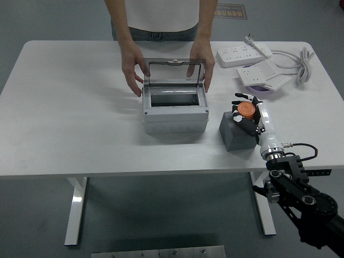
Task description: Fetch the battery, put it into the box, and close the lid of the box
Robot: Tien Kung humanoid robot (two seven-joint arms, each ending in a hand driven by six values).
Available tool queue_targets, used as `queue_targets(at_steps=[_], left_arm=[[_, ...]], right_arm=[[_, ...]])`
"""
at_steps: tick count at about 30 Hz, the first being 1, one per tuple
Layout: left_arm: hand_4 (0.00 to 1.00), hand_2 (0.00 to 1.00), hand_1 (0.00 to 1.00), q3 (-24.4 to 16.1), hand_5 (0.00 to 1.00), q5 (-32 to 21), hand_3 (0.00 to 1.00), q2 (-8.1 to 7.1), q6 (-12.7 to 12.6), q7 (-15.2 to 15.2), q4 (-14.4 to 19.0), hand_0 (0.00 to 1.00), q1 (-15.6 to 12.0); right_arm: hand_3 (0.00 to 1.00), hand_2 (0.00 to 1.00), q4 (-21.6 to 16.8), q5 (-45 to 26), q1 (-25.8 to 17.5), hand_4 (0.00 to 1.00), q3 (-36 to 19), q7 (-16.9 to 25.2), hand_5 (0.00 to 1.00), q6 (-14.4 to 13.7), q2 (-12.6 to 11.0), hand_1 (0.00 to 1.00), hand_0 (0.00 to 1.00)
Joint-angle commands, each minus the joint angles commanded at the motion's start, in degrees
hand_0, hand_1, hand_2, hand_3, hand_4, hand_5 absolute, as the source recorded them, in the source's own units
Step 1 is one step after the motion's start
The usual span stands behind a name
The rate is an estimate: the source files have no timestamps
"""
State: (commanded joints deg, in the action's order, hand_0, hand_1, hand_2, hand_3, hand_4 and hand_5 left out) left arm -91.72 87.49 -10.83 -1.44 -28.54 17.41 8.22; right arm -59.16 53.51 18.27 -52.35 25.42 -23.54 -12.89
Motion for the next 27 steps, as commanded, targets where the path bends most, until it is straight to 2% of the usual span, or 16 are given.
queue_targets(at_steps=[1,6,7,12,13,18,19,24,25,27], left_arm=[[0.52,0.535,0.7,-0.01,0.002,0.01,0.532,-0.01,-0.01,0.0,0.0,0.539,0.02],[0.52,0.535,0.7,0.02,0.002,-0.03,0.532,0.01,-0.02,0.01,0.0,0.539,0.03],[0.523,0.534,0.7,0.05,0.002,-0.07,0.53,0.02,-0.03,0.04,-0.01,0.539,0.04],[0.523,0.534,0.7,0.18,0.002,-0.29,0.53,0.05,-0.1,0.14,-0.05,0.539,0.05],[0.537,0.536,0.703,0.19,0.013,-0.28,0.53,0.05,-0.1,0.18,-0.07,0.545,0.06],[0.537,0.536,0.703,0.27,0.013,-0.37,0.53,0.05,-0.16,0.36,-0.14,0.545,0.09],[0.538,0.538,0.702,0.27,0.013,-0.37,0.531,0.06,-0.18,0.37,-0.14,0.545,0.11],[0.538,0.538,0.702,0.31,0.013,-0.35,0.531,0.07,-0.21,0.48,-0.18,0.545,0.17],[0.537,0.539,0.702,0.27,0.017,-0.26,0.531,0.08,-0.21,0.47,-0.17,0.542,0.18],[0.537,0.539,0.702,0.21,0.017,-0.12,0.531,0.07,-0.21,0.47,-0.16,0.542,0.17]], right_arm=[[0.623,0.535,0.0,-0.21,0.12,0.514,0.07,0.0,0.013,-0.07,0.01,0.521,0.666],[0.623,0.535,0.11,-1.18,0.54,0.514,0.31,-0.02,0.013,-0.56,0.05,0.521,0.666],[0.53,0.486,0.15,-1.41,0.59,0.512,0.35,-0.03,0.02,-0.7,0.07,0.461,0.63],[0.53,0.486,0.37,-2.39,0.69,0.512,0.54,-0.05,0.02,-1.07,0.13,0.461,0.63],[0.433,0.413,0.45,-2.64,0.71,0.471,0.65,-0.05,0.002,-1.13,0.14,0.399,0.556],[0.433,0.413,0.97,-3.45,1.08,0.471,1.44,-0.19,0.002,-1.17,0.19,0.399,0.556],[0.389,0.366,1.1,-3.57,1.19,0.327,1.63,-0.24,0.002,-1.15,0.21,0.35,0.461],[0.389,0.366,1.32,-3.89,1.49,0.327,1.95,-0.36,0.002,-1.23,0.2,0.35,0.461],[0.372,0.349,1.36,-3.94,1.55,0.24,1.97,-0.36,0.002,-1.26,0.19,0.337,0.427],[0.372,0.349,1.43,-4.02,1.65,0.24,2.01,-0.35,0.002,-1.32,0.19,0.337,0.427]])
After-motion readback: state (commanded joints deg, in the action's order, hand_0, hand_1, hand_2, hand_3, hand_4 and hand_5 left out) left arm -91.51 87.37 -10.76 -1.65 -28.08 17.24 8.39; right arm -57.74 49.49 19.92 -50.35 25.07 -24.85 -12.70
